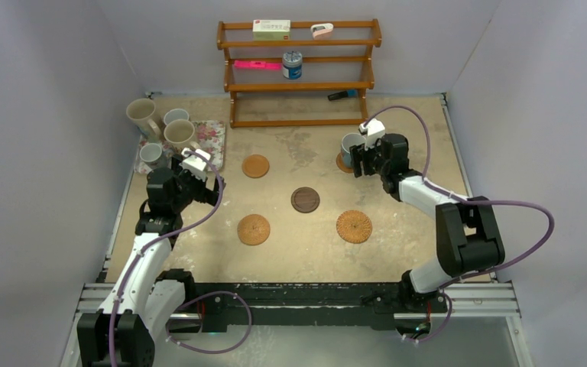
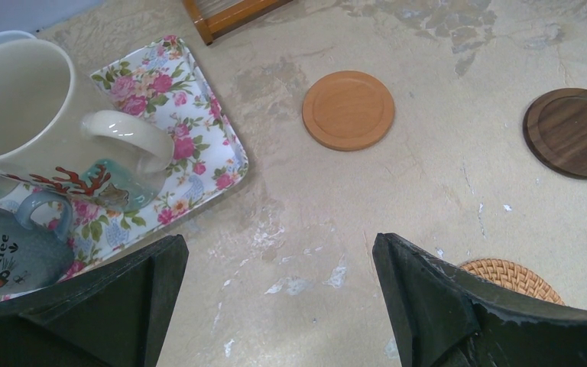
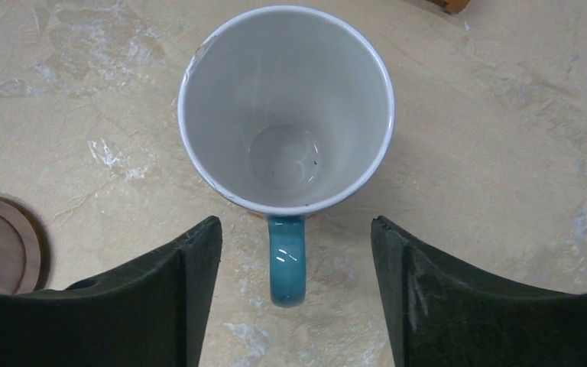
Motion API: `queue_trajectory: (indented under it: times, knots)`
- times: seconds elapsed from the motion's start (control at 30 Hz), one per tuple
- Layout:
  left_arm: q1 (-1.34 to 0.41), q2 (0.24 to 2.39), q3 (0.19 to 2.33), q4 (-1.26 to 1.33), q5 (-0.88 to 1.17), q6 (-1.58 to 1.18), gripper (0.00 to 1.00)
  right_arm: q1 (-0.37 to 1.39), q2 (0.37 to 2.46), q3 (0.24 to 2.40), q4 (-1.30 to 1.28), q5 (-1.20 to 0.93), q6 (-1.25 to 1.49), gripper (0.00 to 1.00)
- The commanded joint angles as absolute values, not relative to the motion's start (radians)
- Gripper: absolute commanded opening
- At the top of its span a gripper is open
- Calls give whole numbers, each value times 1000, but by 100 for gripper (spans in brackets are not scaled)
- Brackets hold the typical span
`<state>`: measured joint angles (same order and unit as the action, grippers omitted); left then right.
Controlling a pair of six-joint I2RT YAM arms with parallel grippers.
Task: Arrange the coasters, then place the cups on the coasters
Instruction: Place the cup on the coaster.
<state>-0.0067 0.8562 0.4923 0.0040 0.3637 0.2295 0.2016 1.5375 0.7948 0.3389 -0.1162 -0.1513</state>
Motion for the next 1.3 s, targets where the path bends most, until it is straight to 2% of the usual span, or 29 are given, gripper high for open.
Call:
queue_trajectory:
  times: [0.0,0.1,0.27,0.67,1.03,1.13,1.27]
  knots:
    - [-2,841,486,18,387,252,100,200,1490,817,350,-94,-154,78]
    - [-2,841,485,18,385,253,100,200,1479,807,364,-91,-152,88]
    - [-1,837,486,18,382,252,100,199,1438,767,414,-125,-150,97]
    - [-2,822,481,30,354,247,100,200,1323,635,590,-182,-159,99]
    - [-2,768,482,76,146,211,100,199,1334,607,647,-202,-165,99]
    - [-2,807,534,72,68,199,100,200,1336,598,660,-202,-168,99]
    - [-2,947,718,5,41,192,100,199,1337,594,667,-205,-170,98]
